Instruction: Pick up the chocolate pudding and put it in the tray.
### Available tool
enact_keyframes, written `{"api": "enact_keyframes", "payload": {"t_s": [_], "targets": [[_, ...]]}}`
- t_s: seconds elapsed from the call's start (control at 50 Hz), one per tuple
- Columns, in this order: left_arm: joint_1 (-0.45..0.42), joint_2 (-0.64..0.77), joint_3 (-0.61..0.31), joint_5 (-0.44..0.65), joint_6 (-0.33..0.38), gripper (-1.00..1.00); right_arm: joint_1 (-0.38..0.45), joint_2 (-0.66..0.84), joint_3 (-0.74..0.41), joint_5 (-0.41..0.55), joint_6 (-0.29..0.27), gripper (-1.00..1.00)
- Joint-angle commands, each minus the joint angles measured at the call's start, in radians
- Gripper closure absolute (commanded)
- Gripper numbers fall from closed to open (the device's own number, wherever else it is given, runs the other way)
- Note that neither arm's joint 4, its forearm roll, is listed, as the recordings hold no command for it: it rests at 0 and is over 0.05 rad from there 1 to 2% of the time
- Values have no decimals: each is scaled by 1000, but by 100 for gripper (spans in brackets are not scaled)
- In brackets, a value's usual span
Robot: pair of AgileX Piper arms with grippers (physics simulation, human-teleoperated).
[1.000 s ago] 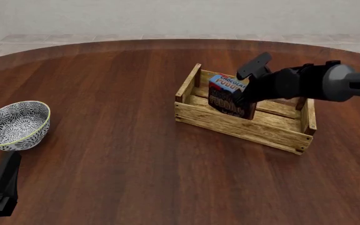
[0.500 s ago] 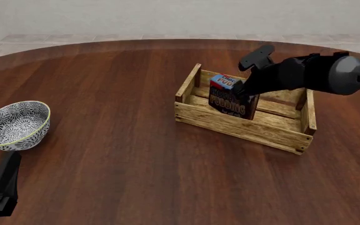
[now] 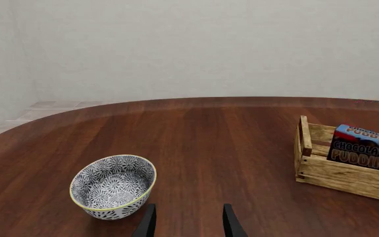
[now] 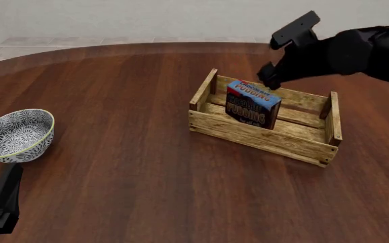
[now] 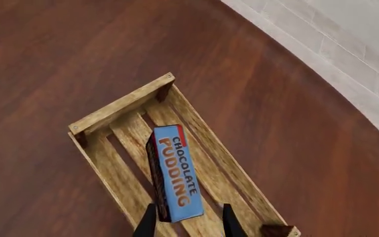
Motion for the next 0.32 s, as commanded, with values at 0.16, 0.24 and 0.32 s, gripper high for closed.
{"api": "enact_keyframes", "payload": {"t_s": [0.16, 0.24, 0.32], "targets": [[0, 0, 0, 0, 0, -100, 22, -263, 39, 127, 21, -100], [0, 0, 0, 0, 0, -100, 26, -339, 80, 146, 10, -100], [0, 0, 0, 0, 0, -100, 29, -409, 112, 173, 9, -100]]}}
